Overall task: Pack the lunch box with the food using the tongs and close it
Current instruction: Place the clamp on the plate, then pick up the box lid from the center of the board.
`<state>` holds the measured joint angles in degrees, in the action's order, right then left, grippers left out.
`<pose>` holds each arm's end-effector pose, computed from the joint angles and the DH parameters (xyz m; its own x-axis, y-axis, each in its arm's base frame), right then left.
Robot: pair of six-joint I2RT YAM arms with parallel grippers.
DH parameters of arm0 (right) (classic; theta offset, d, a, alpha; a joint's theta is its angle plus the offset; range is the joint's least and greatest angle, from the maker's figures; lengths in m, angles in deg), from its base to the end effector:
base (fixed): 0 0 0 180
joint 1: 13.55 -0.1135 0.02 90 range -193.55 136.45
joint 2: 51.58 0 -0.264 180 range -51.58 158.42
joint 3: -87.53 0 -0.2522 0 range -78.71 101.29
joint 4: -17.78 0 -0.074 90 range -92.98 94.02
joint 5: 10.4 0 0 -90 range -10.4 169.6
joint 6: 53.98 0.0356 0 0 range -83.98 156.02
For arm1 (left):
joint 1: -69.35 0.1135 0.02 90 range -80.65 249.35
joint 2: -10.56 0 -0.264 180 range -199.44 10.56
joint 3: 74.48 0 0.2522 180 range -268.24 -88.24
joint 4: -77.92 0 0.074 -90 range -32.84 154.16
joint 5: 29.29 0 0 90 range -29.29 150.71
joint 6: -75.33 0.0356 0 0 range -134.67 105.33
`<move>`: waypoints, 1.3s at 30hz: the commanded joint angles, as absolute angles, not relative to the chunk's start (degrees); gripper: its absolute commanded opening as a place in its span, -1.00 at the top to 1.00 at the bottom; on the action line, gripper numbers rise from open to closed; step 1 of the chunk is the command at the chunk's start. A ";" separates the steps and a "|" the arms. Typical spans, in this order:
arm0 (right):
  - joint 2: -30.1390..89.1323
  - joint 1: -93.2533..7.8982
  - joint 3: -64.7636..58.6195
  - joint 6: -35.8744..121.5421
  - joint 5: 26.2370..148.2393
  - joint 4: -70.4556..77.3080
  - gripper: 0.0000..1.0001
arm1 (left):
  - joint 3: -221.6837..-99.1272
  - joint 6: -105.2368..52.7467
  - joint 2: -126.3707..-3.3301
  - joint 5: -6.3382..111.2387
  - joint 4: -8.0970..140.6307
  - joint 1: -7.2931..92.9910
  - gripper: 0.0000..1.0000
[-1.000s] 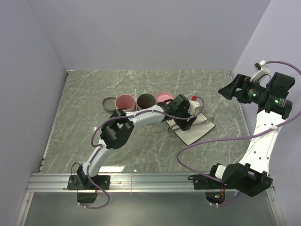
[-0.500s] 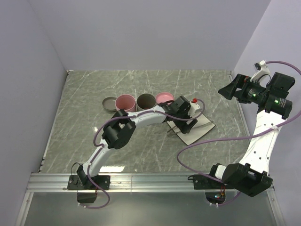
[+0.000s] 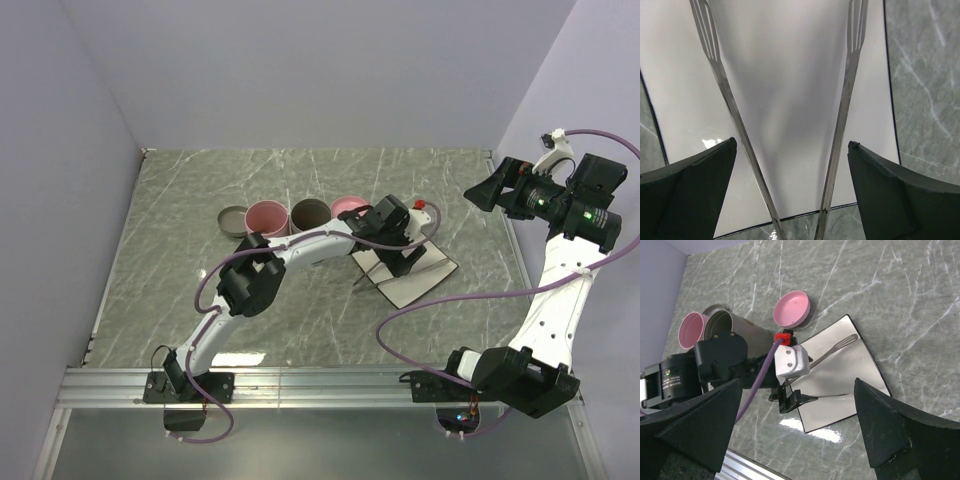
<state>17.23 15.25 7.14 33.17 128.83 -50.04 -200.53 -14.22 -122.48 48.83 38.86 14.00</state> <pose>0.2048 -0.0818 0.4302 -0.5163 0.2468 -0.8201 -0.2413 0.8769 0.4157 0.2931 -0.4369 0.1974 -0.4024 0.5957 -0.6952 0.8894 0.4342 -0.1428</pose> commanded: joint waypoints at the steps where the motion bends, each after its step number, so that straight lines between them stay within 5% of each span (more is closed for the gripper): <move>1: 16.18 15.63 7.69 32.86 130.05 -49.42 -0.99 | -204.60 -13.26 -120.32 48.67 38.24 13.54 -0.99; 26: 18.11 15.54 12.97 34.08 134.79 -50.47 -1.00 | -208.91 -5.01 -98.17 47.08 20.23 28.12 -0.94; 39: 18.55 15.45 12.26 30.31 131.28 -54.42 -0.99 | -210.67 0.45 -109.67 50.95 15.56 28.13 -0.73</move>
<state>18.08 15.25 11.66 32.14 131.96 -52.64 -210.08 -1.13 -109.17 49.29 15.54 28.03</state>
